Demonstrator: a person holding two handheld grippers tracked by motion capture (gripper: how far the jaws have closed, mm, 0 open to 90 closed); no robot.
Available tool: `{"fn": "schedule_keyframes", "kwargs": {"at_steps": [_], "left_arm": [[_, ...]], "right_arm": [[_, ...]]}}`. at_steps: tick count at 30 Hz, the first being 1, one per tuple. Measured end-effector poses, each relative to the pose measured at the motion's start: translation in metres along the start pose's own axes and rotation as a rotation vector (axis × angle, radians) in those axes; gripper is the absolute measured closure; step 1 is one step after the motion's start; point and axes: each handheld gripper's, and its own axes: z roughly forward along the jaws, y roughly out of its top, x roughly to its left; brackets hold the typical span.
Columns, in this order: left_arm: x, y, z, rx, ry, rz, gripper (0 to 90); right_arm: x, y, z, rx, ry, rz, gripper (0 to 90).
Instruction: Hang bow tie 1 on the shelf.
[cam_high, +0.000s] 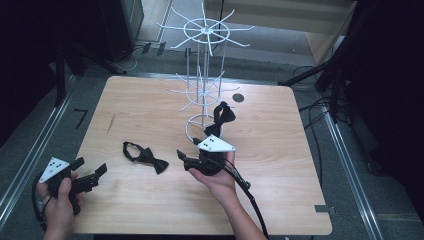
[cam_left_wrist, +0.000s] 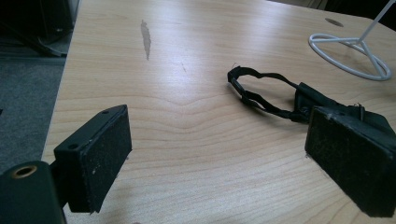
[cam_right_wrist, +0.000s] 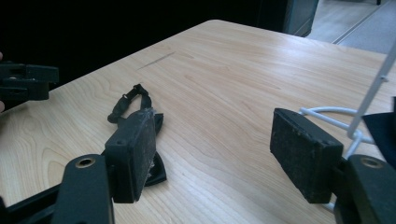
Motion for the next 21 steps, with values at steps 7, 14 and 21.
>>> {"fn": "schedule_keyframes", "kwargs": {"at_steps": [7, 14, 21], "left_arm": [[0.000, 0.000, 0.000, 0.000, -0.002, 0.000, 7.7], [0.000, 0.000, 0.000, 0.001, -0.002, 0.001, 7.7], [0.000, 0.000, 0.000, 0.002, -0.002, 0.001, 7.7]], "right_arm": [[0.006, -0.001, 0.009, 0.010, 0.010, 0.000, 33.1], [0.010, -0.004, 0.017, 0.027, 0.018, 0.002, 34.3], [0.014, -0.008, 0.025, 0.041, 0.026, -0.001, 34.9]]}}
